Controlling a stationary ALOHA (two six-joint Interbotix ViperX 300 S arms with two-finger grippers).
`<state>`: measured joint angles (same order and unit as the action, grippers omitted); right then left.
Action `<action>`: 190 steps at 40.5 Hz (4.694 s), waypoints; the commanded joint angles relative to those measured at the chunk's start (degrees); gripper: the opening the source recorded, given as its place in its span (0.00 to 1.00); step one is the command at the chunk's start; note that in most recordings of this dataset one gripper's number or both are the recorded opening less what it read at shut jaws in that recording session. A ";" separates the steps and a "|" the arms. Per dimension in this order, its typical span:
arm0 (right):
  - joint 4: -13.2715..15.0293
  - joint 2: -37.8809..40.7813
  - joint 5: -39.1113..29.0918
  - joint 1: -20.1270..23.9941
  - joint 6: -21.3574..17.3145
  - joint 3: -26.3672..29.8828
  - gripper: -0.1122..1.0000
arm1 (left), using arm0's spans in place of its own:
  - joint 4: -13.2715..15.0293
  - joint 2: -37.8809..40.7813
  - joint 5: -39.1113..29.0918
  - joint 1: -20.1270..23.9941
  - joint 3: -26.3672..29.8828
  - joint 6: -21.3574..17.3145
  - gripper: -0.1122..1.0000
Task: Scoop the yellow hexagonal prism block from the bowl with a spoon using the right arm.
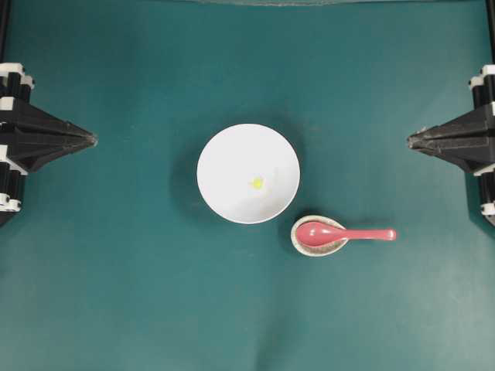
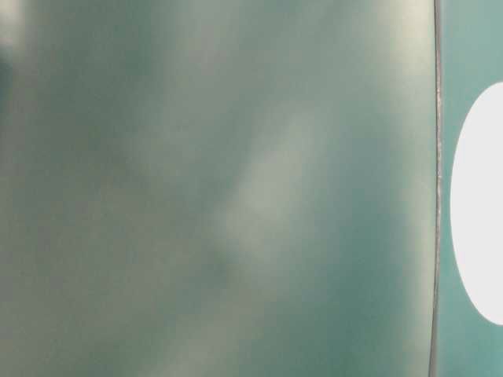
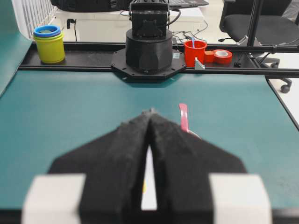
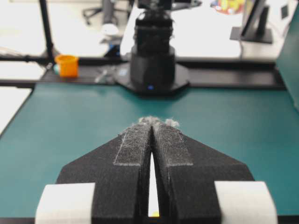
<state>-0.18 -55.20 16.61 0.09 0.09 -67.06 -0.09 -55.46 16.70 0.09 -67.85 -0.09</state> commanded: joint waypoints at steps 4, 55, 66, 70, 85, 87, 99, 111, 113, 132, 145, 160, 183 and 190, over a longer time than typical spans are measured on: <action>0.09 0.62 0.62 -0.26 0.35 1.32 0.10 | -0.53 0.44 -0.44 0.88 2.11 0.35 0.10; -8.79 22.32 31.29 6.33 -1.41 -12.66 0.66 | -0.97 1.49 0.00 2.11 2.11 -0.70 0.10; -17.14 38.76 46.32 15.64 -1.41 -15.03 0.66 | -0.97 1.49 0.26 2.11 2.11 -0.70 0.10; -20.30 45.53 52.12 18.90 -1.41 -14.24 0.66 | -0.97 1.76 0.26 2.11 2.11 -0.70 0.10; -23.12 66.01 62.84 25.93 -6.86 -10.20 0.66 | -0.97 2.02 0.44 2.11 1.93 -0.62 0.10; -23.20 67.59 63.02 26.54 -7.21 -9.58 0.66 | -0.97 2.02 0.44 2.11 2.02 -0.62 0.10; -26.02 69.08 62.23 28.83 -7.38 -9.58 0.64 | -0.97 2.02 0.44 2.11 2.02 -0.62 0.10; -28.21 69.52 57.66 30.32 -7.38 -9.32 0.64 | -0.97 2.02 0.44 2.11 2.02 -0.62 0.10; -28.21 69.52 57.57 30.41 -7.38 -9.32 0.63 | -0.97 2.02 0.35 2.11 2.02 -0.62 0.10; -28.30 69.61 57.57 30.41 -6.77 -9.49 0.51 | -0.97 2.02 0.44 2.11 2.02 -0.62 0.10; -28.30 69.52 57.57 30.41 -6.77 -9.58 0.43 | -0.97 2.02 0.44 2.11 2.02 -0.62 0.10; -28.30 58.89 53.26 29.79 -6.33 -11.16 0.31 | -0.97 2.02 0.53 2.11 2.20 -0.79 0.10; -28.12 20.57 4.13 13.36 15.29 0.44 0.31 | -0.97 0.97 0.26 2.11 2.37 -0.70 0.10; -28.04 17.23 -7.03 7.29 17.93 5.27 0.31 | -0.97 0.88 0.26 2.11 2.46 -0.79 0.10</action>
<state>-28.39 -37.27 13.80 10.02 17.75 -64.69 -0.97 -54.76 16.61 2.02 -67.06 -0.79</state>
